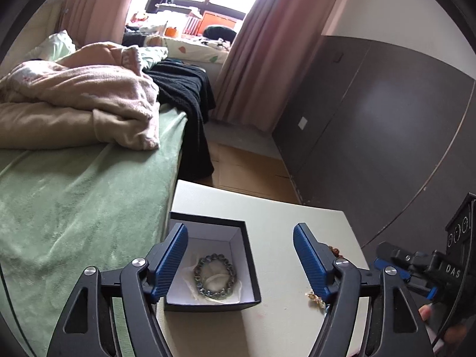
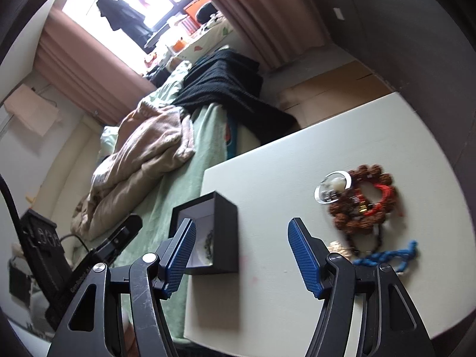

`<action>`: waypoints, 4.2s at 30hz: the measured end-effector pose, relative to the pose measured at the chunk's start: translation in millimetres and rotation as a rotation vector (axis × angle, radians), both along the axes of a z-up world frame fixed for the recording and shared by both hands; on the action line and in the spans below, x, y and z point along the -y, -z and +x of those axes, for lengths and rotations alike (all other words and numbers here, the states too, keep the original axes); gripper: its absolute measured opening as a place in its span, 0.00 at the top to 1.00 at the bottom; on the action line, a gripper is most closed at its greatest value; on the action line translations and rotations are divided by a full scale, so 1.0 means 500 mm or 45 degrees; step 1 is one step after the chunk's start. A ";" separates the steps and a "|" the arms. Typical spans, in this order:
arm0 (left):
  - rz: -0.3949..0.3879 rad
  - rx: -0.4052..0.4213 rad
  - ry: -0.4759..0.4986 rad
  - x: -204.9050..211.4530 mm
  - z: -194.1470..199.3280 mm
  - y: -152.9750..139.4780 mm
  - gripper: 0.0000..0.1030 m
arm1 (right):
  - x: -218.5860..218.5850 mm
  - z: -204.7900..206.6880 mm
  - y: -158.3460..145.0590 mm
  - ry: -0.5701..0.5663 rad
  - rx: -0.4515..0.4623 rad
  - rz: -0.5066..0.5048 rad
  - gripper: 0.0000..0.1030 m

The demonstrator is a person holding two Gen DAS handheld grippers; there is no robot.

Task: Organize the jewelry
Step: 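Carry the grey bracelet into the black box and open the left gripper while the right moves the bag away, then move the left gripper to the gold butterfly brooch while the right reaches the blue knotted bracelet, then drop the butterfly brooch in the box with the left gripper while the right grasps the blue bracelet, then lower the blue knotted bracelet into the box and open the right gripper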

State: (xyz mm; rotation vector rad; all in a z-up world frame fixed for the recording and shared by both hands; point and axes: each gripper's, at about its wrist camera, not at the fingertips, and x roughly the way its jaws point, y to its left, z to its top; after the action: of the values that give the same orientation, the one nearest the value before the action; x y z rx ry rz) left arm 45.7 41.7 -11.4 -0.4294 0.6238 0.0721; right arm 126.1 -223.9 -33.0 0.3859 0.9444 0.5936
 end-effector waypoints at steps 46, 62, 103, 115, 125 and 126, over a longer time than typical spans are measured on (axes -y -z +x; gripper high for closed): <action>0.416 -0.333 0.526 0.354 0.114 0.222 0.40 | 0.265 0.057 0.103 0.245 -0.411 -0.098 0.37; 0.386 -0.328 0.529 0.344 0.123 0.219 0.60 | 0.226 0.056 0.128 0.201 -0.465 -0.100 0.37; 0.092 -0.108 -0.009 0.021 0.033 0.033 0.53 | 0.017 0.022 0.055 0.044 -0.080 0.006 0.92; 0.024 -0.031 -0.167 -0.056 -0.004 0.007 0.26 | -0.081 0.002 0.029 -0.094 -0.012 0.220 0.92; -0.034 -0.028 -0.232 -0.099 -0.011 0.007 0.26 | -0.212 0.020 0.043 -0.269 -0.086 0.307 0.79; -0.036 -0.029 -0.231 -0.099 -0.011 0.008 0.26 | -0.223 0.022 0.047 -0.281 -0.109 0.277 0.59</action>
State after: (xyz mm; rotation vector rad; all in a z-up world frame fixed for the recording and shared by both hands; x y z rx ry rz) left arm 40.1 91.2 -15.3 -0.5125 0.6075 0.2416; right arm 136.8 -112.5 -56.6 0.5080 1.0153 0.8917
